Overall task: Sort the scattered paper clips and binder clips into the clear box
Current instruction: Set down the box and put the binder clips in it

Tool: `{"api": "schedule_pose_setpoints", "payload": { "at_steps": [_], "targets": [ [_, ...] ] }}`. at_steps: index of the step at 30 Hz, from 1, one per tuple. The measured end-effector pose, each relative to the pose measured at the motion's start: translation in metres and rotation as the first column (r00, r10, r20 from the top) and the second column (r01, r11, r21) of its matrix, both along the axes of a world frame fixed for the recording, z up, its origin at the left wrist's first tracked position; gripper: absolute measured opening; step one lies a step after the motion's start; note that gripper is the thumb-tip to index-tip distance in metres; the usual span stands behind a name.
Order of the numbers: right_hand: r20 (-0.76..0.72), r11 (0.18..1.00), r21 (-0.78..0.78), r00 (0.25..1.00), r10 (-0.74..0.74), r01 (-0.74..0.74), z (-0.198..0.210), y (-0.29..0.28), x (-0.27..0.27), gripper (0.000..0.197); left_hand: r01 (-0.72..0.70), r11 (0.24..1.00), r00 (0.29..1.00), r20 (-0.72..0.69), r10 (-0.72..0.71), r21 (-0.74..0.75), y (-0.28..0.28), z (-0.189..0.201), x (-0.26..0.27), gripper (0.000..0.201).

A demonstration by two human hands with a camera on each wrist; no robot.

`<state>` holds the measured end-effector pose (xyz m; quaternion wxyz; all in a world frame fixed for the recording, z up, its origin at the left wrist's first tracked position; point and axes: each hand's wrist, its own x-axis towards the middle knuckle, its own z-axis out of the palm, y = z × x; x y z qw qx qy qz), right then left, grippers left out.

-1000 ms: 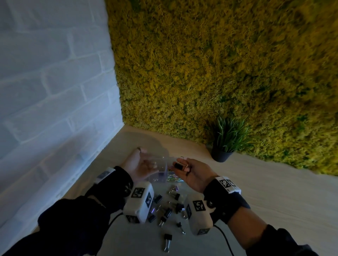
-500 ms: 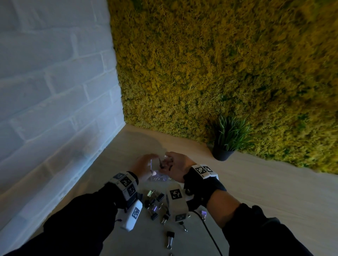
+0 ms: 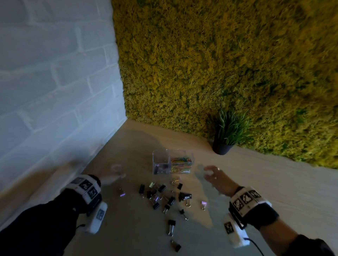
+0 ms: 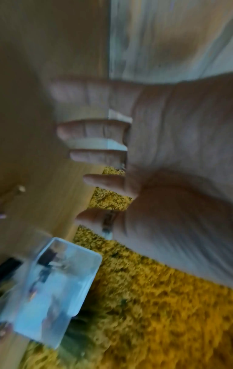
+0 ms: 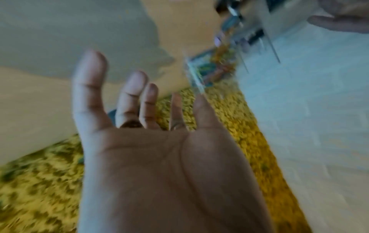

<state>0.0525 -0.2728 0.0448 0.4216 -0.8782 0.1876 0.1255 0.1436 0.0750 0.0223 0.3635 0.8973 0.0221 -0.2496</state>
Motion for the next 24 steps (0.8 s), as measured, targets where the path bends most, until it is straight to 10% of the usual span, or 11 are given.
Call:
{"api": "schedule_pose_setpoints", "payload": {
  "at_steps": [2, 7, 11, 18, 24],
  "targets": [
    [-0.206, 0.956, -0.22, 0.967, 0.149, -0.194, -0.02, -0.006, -0.016, 0.07, 0.067, 0.988, 0.993, -0.108, -0.052, 0.14, -0.001, -0.009, -0.017, 0.06],
    [-0.193, 0.966, -0.134, 0.962, 0.195, -0.222, -0.032, 0.025, -0.028, 0.02, 0.088, 0.996, 0.989, -0.119, -0.09, -0.03, -0.043, -0.016, -0.054, 0.034],
    [-0.119, 0.959, -0.078, 0.958, 0.263, -0.273, -0.037, 0.048, -0.03, 0.016, 0.153, 0.981, 0.987, -0.027, -0.157, -0.119, -0.069, -0.012, -0.066, 0.031],
    [-0.128, 0.837, -0.252, 0.873, 0.47, -0.487, -0.027, 0.06, -0.053, 0.089, 0.494, 0.853, 0.85, 0.111, -0.514, 0.167, -0.066, -0.009, -0.076, 0.088],
    [-0.075, 0.84, -0.353, 0.907, 0.413, -0.412, -0.044, 0.078, -0.044, 0.055, 0.494, 0.822, 0.797, 0.231, -0.558, 0.283, -0.083, -0.016, -0.072, 0.04]
  ]
}}
